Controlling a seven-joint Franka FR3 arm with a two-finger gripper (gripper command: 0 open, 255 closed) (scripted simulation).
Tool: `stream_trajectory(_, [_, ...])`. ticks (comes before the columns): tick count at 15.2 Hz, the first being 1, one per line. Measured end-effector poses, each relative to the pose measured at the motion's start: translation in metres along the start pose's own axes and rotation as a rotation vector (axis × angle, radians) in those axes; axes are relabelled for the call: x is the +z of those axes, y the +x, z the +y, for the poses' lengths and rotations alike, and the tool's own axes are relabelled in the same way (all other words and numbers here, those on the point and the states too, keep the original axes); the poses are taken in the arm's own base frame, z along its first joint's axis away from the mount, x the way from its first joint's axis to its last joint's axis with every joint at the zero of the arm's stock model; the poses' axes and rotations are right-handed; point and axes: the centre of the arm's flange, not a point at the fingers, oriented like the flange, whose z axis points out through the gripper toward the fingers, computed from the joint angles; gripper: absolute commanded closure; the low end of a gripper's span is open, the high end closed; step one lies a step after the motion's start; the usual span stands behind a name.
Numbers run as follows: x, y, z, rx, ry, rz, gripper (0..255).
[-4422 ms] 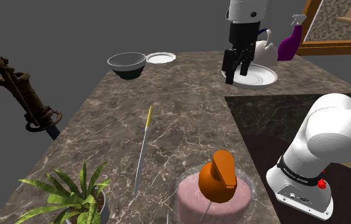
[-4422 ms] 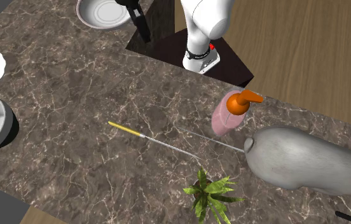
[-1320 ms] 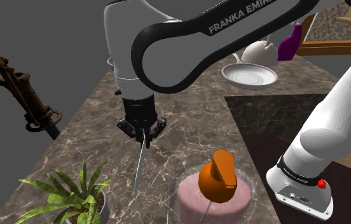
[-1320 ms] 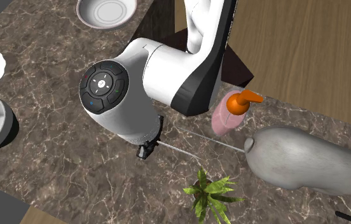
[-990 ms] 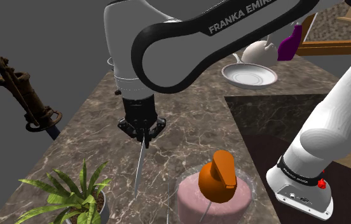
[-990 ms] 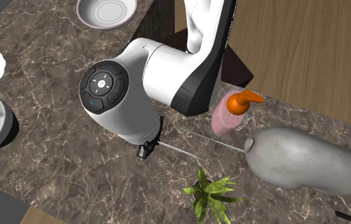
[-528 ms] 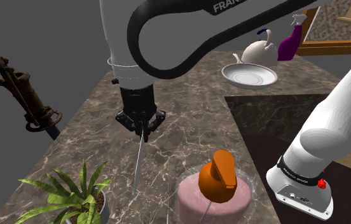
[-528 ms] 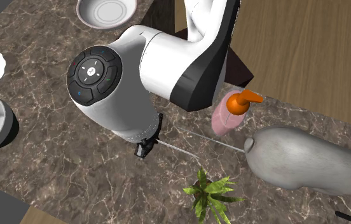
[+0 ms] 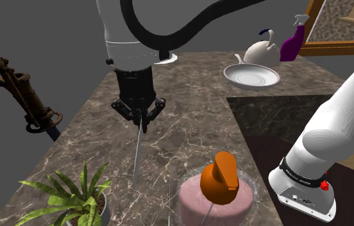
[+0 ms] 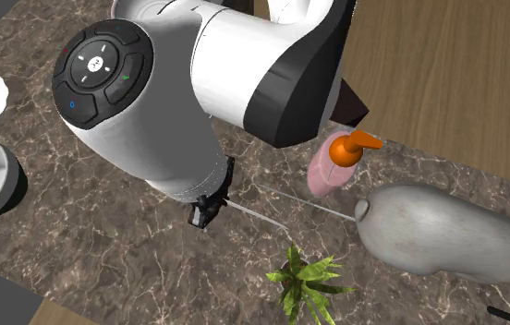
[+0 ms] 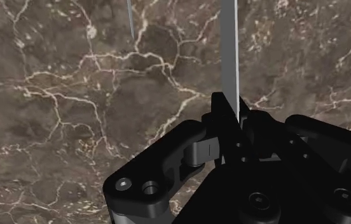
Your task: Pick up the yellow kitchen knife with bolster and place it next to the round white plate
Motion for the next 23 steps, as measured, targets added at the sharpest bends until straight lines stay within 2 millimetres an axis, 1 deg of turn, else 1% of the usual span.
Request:
stream_trajectory(9, [-0.047,-0.006,-0.002,0.000,0.000,0.000,255])
stream_trajectory(11, [-0.050,0.010,0.004,0.001,0.000,0.000,255])
stream_trajectory(13, [-0.055,0.030,0.011,0.002,-0.001,0.001,255])
stream_trajectory(16, [-0.058,0.068,0.024,0.001,-0.001,0.001,255])
stream_trajectory(18, [-0.064,0.091,0.035,0.002,-0.001,0.001,255])
stream_trajectory(19, [-0.063,0.104,0.037,0.001,0.000,0.000,255])
stream_trajectory(23, [-0.067,0.156,0.060,0.002,0.000,0.000,255])
